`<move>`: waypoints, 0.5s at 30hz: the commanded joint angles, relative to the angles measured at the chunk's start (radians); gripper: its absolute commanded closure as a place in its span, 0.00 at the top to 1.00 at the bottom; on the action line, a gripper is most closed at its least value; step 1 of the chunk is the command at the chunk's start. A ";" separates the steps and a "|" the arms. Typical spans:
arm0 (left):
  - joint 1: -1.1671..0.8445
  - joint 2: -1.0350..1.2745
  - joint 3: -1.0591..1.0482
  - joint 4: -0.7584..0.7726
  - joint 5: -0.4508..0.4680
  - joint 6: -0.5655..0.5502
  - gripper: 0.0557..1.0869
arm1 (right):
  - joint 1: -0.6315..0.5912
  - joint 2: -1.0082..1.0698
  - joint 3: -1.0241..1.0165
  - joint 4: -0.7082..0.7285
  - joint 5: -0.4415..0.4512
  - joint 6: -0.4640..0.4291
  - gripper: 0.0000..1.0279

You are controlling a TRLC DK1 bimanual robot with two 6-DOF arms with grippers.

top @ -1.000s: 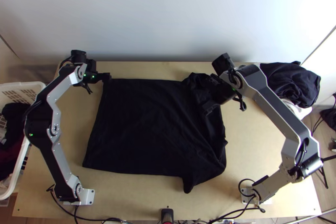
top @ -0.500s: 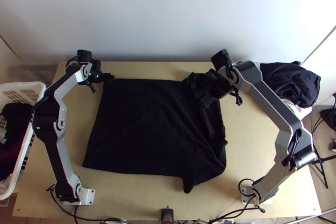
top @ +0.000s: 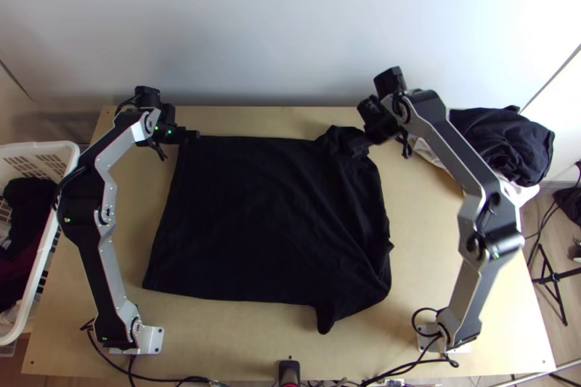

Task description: Fold the t-shirt

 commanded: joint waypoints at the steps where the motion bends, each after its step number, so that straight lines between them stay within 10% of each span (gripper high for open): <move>1: -0.002 -0.018 -0.010 -0.003 0.001 -0.004 0.03 | -0.040 0.182 0.172 0.033 0.008 0.017 0.96; 15: 0.002 -0.058 -0.010 -0.046 0.001 0.007 0.03 | -0.097 0.441 0.390 0.033 0.078 0.014 0.93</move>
